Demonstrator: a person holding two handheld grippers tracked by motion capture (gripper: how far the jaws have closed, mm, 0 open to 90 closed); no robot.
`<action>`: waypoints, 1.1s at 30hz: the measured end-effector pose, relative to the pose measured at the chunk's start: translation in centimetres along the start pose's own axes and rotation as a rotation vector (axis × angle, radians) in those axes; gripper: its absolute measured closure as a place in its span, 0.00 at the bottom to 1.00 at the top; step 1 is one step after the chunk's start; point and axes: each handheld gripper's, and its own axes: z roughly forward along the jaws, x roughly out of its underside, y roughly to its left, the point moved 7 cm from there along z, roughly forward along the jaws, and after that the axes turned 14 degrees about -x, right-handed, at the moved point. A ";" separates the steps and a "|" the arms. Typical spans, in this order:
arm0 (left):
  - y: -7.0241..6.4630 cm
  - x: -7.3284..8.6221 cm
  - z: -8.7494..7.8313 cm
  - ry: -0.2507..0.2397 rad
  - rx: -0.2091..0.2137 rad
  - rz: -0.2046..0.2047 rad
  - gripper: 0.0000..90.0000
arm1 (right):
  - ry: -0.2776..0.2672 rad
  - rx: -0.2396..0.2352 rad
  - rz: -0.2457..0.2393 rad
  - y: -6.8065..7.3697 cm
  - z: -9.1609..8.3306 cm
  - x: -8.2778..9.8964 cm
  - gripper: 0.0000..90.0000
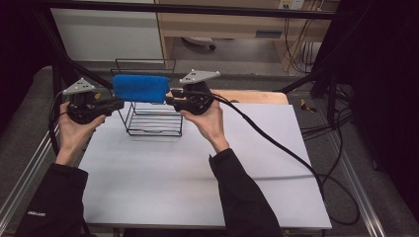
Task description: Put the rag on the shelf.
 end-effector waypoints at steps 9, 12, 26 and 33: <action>-1.5 1.9 -0.7 0.040 0.010 0.022 0.50 | 0.028 0.044 0.085 -1.0 -3.9 2.7 0.35; -2.1 2.9 -0.4 0.063 0.019 0.018 0.42 | 0.037 0.060 0.100 -1.5 -5.3 3.8 0.27; -5.4 8.2 1.2 0.097 0.048 0.021 0.13 | 0.052 0.090 0.157 -2.9 -10.7 10.2 0.06; -6.5 11.2 1.6 0.122 0.072 0.004 0.09 | 0.101 0.091 0.190 -3.1 -12.2 14.9 0.02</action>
